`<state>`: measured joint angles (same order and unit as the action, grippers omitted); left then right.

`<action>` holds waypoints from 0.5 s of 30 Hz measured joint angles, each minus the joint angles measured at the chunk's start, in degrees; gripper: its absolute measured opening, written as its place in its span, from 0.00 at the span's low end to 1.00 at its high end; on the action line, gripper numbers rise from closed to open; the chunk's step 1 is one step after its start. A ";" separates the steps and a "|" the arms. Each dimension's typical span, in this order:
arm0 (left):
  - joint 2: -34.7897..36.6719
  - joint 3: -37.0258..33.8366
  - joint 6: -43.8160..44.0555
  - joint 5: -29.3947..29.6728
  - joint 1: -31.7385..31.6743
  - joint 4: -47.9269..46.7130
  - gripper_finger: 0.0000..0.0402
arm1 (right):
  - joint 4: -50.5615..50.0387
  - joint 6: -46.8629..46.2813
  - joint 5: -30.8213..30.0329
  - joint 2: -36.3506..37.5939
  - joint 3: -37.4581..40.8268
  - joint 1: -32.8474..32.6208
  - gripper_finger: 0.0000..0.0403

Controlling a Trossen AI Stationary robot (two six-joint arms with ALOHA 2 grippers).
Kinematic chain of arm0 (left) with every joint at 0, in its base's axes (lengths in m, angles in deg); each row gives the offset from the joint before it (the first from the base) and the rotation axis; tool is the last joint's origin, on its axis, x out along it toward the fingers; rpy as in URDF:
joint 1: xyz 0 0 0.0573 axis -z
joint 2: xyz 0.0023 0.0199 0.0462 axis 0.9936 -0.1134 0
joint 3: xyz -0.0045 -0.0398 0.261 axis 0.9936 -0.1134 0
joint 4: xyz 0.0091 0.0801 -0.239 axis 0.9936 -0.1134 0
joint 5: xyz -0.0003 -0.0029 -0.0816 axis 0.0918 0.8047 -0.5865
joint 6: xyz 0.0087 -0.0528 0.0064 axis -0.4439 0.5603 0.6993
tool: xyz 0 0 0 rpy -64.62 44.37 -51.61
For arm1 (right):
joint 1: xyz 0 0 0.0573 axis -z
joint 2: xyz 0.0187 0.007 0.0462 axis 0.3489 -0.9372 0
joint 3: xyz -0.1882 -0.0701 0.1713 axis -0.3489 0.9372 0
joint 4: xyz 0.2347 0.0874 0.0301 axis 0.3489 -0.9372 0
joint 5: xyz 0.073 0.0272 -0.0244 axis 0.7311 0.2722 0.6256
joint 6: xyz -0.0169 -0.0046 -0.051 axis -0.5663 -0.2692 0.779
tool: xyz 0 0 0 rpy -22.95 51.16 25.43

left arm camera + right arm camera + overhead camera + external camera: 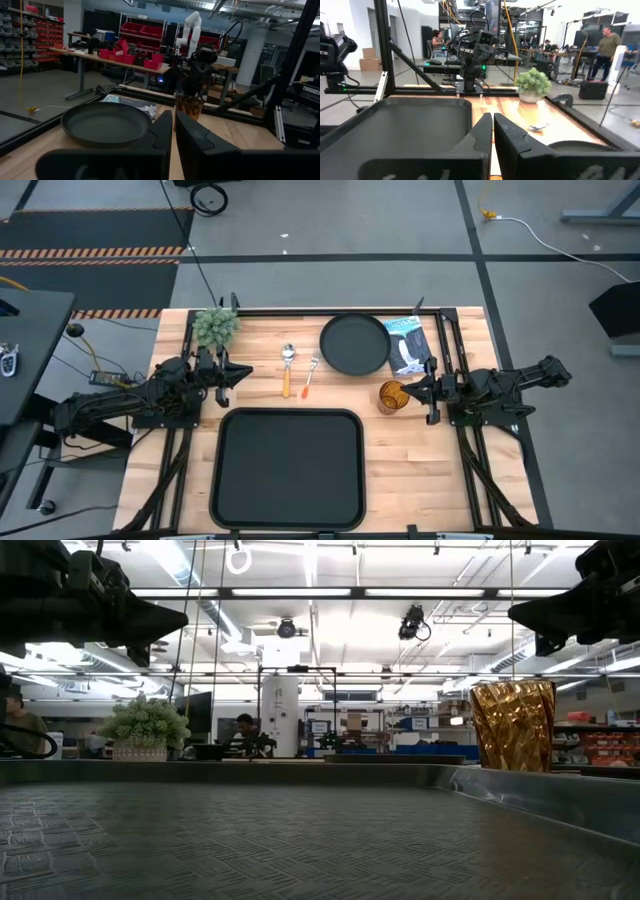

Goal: Pick and place plate/cup/fork/spoon on tray

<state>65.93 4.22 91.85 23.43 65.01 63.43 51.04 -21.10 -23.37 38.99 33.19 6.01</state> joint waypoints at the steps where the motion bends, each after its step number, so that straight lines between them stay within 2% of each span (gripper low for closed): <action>1: -0.02 0.00 0.00 0.00 0.00 0.02 0.07 | 1.38 1.21 -1.87 0.02 0.00 0.06 0.06; 6: -0.02 0.02 -0.01 0.00 0.01 0.00 0.07 | 5.77 3.80 -5.64 0.02 0.02 0.08 0.06; 10: -0.02 0.01 -0.01 0.00 0.01 0.00 0.07 | 13.01 -2.15 -5.65 0.00 0.01 0.24 0.06; 13: -0.02 0.00 0.02 0.00 0.02 0.00 0.07 | 18.14 -7.73 -10.22 0.00 0.02 0.72 0.06; 15: -0.02 0.00 -0.02 0.00 0.00 0.00 0.07 | 18.09 -10.97 -13.65 0.00 0.02 1.09 0.06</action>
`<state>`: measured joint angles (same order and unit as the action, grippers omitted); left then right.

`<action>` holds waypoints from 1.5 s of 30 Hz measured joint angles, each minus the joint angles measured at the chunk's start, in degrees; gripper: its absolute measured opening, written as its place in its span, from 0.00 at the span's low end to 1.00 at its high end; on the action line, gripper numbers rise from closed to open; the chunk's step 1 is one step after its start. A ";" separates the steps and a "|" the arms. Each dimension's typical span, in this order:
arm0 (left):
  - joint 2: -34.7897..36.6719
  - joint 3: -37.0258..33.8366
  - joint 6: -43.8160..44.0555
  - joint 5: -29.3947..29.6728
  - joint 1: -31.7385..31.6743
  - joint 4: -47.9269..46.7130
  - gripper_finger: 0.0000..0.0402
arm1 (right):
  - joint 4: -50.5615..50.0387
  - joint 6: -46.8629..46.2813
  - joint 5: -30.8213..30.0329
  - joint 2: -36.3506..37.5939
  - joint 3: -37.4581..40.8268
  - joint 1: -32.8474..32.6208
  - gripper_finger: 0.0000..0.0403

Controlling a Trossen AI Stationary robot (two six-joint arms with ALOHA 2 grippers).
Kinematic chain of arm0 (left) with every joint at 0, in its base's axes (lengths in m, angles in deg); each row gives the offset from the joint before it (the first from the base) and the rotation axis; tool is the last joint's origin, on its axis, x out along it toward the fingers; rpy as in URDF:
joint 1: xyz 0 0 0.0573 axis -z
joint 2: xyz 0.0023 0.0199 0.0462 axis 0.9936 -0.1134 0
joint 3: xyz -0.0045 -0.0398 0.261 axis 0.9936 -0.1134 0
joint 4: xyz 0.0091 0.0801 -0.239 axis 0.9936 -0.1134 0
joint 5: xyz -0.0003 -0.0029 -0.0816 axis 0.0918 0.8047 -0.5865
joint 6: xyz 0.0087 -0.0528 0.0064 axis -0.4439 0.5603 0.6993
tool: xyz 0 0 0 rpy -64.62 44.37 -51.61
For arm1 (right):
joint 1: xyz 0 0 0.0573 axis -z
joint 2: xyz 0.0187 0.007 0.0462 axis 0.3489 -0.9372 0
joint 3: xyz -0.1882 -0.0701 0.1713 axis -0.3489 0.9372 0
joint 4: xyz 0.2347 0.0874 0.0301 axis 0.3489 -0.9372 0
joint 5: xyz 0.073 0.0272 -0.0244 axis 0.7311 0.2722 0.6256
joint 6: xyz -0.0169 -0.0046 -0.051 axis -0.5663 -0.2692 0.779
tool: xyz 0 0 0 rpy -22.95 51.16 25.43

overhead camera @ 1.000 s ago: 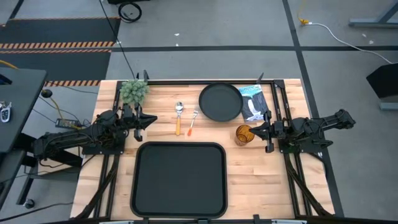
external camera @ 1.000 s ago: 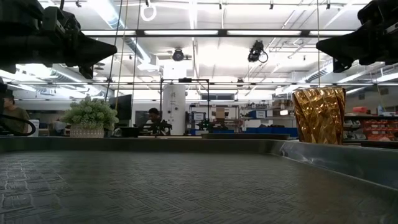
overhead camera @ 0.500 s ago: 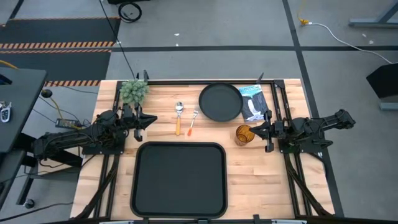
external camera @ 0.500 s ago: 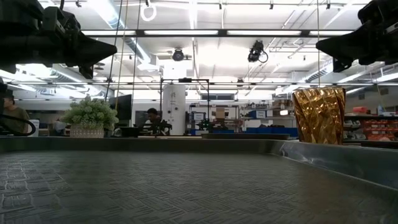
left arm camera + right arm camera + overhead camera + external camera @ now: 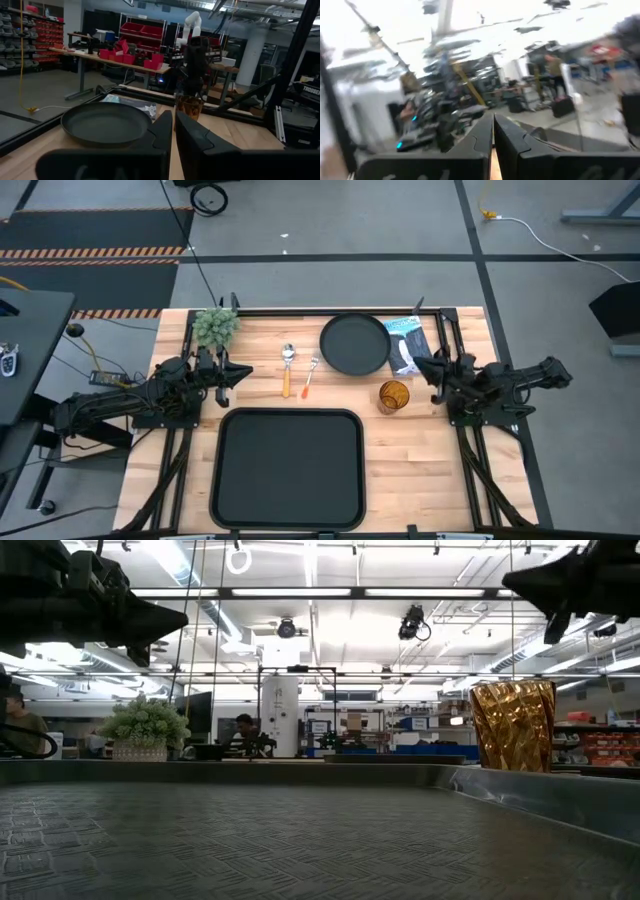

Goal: Pick and place plate/cup/fork/spoon on tray
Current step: Put the brown glass on the top right of the black serving tray

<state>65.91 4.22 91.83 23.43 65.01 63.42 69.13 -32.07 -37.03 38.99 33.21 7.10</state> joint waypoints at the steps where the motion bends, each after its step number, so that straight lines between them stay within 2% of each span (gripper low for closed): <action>1: 0.00 0.00 0.02 0.00 0.01 0.00 0.07 | -1.18 -0.88 -1.02 0.00 0.00 0.14 0.06; 6: 0.00 0.00 0.02 0.00 0.01 0.00 0.07 | -9.22 -2.05 1.28 0.00 0.00 0.48 0.06; 10: 0.00 0.00 0.02 0.00 0.00 0.00 0.07 | -10.26 -6.59 5.54 0.00 0.00 0.48 0.06; 15: 0.00 0.00 0.02 0.00 0.02 0.00 0.07 | -11.54 -6.87 13.06 -0.05 -0.56 0.48 0.06; 25: 0.00 0.02 -0.02 0.00 0.02 0.00 0.07 | -26.24 -2.03 10.57 -3.73 -8.25 0.54 0.06; 35: 0.02 0.00 0.04 0.00 0.00 0.02 0.07 | -33.93 -6.82 11.42 -8.68 -12.81 0.54 0.06; 41: 0.01 0.01 0.00 0.00 0.01 0.01 0.07 | -34.55 -9.84 19.02 -14.42 -13.43 1.14 0.06; 45: 0.00 0.00 0.00 0.00 0.00 0.00 0.07 | -39.97 -11.70 22.66 -20.40 -17.96 1.23 0.06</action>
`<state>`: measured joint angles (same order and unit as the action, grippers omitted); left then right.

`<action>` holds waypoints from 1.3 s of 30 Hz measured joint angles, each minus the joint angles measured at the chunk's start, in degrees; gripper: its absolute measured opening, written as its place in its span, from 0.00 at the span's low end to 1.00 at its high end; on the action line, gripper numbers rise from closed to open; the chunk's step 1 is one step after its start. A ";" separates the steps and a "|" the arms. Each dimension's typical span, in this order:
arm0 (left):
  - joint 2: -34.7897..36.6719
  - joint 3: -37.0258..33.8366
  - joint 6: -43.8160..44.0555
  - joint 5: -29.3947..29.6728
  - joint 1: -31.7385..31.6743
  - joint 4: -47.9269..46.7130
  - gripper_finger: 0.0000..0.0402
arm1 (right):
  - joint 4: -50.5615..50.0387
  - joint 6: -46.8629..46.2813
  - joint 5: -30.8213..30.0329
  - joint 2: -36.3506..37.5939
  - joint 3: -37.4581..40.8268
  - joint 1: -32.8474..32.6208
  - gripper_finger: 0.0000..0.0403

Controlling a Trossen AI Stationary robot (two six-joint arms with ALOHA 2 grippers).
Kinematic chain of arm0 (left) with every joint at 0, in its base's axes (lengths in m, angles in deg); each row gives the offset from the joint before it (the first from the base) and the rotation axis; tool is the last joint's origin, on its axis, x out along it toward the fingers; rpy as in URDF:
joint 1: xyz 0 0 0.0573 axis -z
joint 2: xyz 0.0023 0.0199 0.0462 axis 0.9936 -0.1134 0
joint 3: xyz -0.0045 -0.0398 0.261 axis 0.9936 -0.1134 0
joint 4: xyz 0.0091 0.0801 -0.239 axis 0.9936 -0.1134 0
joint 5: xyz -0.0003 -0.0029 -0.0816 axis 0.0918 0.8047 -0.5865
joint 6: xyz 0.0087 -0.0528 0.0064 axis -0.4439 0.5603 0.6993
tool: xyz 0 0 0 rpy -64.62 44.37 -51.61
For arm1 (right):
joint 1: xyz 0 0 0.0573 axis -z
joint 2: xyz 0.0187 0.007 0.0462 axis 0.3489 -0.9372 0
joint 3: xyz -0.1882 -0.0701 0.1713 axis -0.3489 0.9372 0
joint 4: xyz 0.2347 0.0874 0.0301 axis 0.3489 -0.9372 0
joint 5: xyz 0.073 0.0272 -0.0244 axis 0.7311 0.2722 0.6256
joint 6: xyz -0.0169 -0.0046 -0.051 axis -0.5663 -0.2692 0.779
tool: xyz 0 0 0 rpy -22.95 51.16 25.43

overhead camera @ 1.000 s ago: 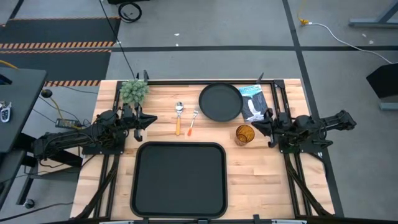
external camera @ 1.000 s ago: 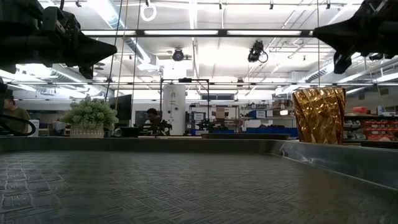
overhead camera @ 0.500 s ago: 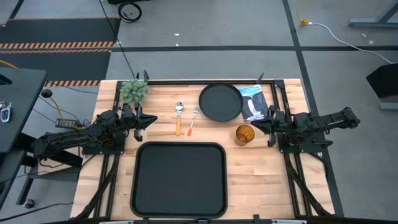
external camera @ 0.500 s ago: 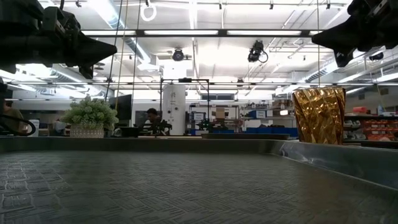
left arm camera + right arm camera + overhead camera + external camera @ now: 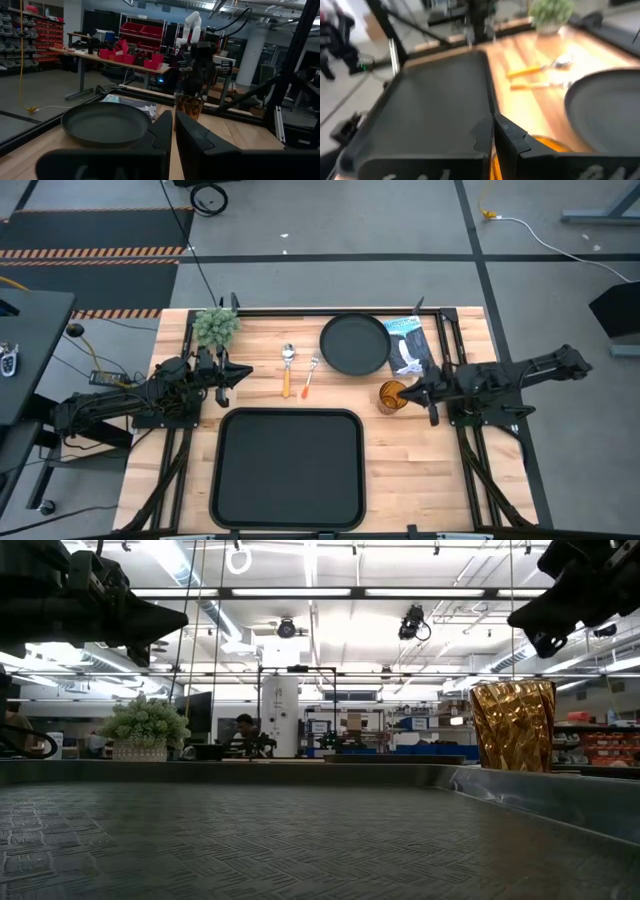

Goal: Pick and place plate/cup/fork/spoon on tray
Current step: Put the brown glass on the top right of the black serving tray

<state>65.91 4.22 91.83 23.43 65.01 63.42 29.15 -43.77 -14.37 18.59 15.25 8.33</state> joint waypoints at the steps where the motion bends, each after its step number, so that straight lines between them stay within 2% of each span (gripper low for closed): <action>1: 0.02 0.02 0.02 0.00 0.00 0.02 0.07 | -1.63 -0.12 0.26 -1.46 -1.36 -0.15 0.06; 7: 0.00 0.00 0.02 0.00 0.02 0.00 0.07 | -9.45 -1.48 0.46 -8.88 -7.29 -3.00 0.06; 16: 0.00 0.01 -0.01 0.00 0.01 0.00 0.07 | -12.09 -2.72 -1.23 -16.30 -12.21 -9.16 0.10; 23: 0.00 0.00 0.02 0.00 0.01 0.00 0.07 | -23.89 0.94 -6.90 -24.15 -22.18 -9.82 0.10; 28: 0.00 0.01 0.00 0.00 0.01 0.00 0.07 | -26.25 5.42 -4.95 -30.74 -23.33 -9.15 0.11; 32: 0.01 0.00 0.01 0.00 0.00 0.01 0.07 | -27.61 8.58 -4.83 -35.41 -23.35 -9.01 0.18; 39: 0.01 0.02 0.03 0.00 0.00 0.01 0.07 | -32.65 9.48 -4.13 -42.80 -26.59 -7.44 0.36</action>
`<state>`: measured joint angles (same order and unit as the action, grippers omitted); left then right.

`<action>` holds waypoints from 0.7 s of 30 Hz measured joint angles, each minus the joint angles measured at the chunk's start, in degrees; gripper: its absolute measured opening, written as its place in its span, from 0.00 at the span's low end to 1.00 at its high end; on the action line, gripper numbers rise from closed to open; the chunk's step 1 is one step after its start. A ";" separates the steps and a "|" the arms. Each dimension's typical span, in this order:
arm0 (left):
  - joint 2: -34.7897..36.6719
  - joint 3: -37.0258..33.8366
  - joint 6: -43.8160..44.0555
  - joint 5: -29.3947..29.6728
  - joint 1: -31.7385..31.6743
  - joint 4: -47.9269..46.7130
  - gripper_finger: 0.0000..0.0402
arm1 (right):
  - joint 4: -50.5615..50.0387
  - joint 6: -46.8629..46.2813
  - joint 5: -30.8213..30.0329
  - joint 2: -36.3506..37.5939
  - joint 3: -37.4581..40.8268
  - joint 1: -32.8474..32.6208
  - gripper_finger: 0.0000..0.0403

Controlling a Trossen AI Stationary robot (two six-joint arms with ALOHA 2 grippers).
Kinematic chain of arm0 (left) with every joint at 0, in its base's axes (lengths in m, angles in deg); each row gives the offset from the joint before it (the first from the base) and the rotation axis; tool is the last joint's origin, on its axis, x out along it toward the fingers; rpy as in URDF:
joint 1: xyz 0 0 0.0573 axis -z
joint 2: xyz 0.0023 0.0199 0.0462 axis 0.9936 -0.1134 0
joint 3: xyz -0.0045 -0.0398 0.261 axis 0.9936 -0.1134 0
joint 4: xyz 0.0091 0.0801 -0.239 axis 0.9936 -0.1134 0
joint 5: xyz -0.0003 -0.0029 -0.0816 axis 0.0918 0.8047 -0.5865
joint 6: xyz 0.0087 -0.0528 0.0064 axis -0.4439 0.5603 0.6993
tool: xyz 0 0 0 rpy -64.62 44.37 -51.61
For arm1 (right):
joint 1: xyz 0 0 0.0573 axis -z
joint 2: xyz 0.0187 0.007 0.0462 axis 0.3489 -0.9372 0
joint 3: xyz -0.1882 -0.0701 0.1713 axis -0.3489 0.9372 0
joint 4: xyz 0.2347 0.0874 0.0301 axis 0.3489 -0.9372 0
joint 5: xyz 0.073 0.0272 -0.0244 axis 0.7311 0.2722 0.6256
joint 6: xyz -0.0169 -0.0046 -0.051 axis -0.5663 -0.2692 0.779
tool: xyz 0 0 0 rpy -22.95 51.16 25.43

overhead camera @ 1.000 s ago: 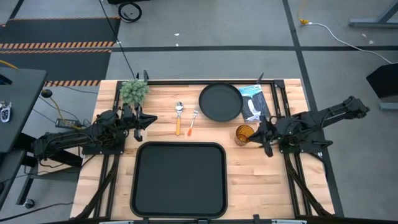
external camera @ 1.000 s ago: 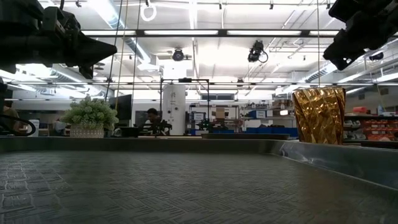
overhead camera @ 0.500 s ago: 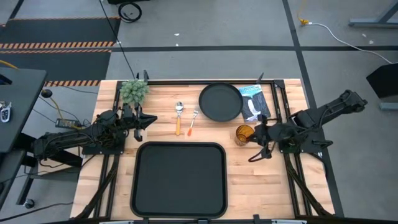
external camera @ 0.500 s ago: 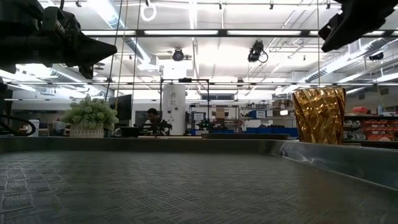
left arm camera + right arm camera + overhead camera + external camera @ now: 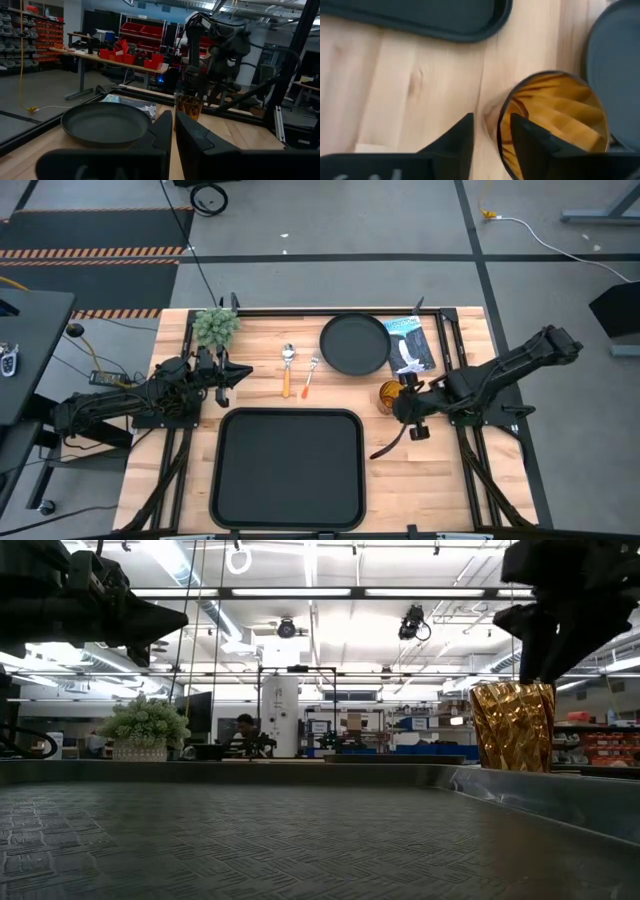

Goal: Pick and place plate/cup/fork/spoon on tray
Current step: Put the brown glass on the top right of the black serving tray

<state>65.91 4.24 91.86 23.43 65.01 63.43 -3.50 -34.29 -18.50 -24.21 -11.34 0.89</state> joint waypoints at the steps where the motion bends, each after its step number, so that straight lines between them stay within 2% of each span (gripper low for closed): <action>1: 0.00 0.00 -0.02 0.00 0.01 -0.01 0.07 | -1.09 0.03 0.01 -1.11 -0.89 0.26 0.38; 9: -0.01 -0.02 -0.01 0.00 0.00 -0.01 0.07 | -6.76 1.64 -0.06 -5.62 -7.59 0.33 0.46; 21: 0.01 -0.02 -0.01 0.00 0.00 -0.12 0.07 | -9.73 4.20 -1.57 -0.43 -10.01 0.46 0.48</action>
<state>65.93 4.22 91.85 23.43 65.01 63.31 -13.23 -30.08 -20.07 -24.64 -21.35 1.35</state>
